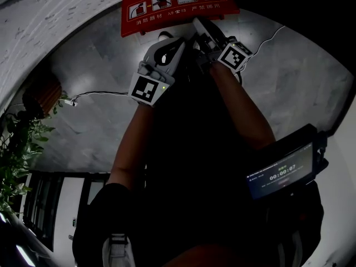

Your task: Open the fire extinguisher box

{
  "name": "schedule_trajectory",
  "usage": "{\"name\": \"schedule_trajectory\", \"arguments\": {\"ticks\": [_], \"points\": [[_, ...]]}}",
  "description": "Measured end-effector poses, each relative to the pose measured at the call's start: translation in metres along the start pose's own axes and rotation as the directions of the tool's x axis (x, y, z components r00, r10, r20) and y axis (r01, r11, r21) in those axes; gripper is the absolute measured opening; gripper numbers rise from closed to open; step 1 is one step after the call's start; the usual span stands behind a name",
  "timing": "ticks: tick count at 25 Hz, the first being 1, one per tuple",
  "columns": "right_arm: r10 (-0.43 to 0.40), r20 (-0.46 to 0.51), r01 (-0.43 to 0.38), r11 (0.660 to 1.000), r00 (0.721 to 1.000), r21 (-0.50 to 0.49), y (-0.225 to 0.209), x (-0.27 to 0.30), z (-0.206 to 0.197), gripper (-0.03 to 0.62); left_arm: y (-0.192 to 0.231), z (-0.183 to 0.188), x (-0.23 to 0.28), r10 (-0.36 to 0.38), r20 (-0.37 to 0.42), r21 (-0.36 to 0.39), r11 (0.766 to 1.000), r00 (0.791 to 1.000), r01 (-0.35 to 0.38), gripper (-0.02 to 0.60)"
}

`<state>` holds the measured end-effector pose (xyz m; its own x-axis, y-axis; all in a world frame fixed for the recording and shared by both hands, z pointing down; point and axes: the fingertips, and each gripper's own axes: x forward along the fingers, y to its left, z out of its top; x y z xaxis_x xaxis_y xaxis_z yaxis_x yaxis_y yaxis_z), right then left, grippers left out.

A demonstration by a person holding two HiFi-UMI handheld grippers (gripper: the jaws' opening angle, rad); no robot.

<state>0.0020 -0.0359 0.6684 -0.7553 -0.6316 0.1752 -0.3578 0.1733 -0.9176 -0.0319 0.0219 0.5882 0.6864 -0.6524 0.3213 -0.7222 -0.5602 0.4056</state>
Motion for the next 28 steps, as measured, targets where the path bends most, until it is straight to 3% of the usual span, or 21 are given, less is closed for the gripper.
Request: {"name": "schedule_trajectory", "arguments": {"ticks": [7,15,28], "points": [[0.087,0.060,-0.084,0.995,0.994,-0.057,0.028,0.028,0.044,0.052,0.005,0.005,-0.005,0.021,0.014,-0.002,1.000,1.000,-0.021,0.002],[0.147,0.101,-0.144,0.989,0.984,-0.035,0.040,0.065,0.076,0.044,0.015,0.008,-0.011,0.042,0.018,-0.021,0.999,0.999,-0.042,0.002],[0.118,0.146,-0.105,0.990,0.982,-0.096,0.025,0.090,0.125,0.005,0.029,0.020,-0.023,0.084,0.027,-0.022,0.996,0.996,-0.083,0.002]]}}
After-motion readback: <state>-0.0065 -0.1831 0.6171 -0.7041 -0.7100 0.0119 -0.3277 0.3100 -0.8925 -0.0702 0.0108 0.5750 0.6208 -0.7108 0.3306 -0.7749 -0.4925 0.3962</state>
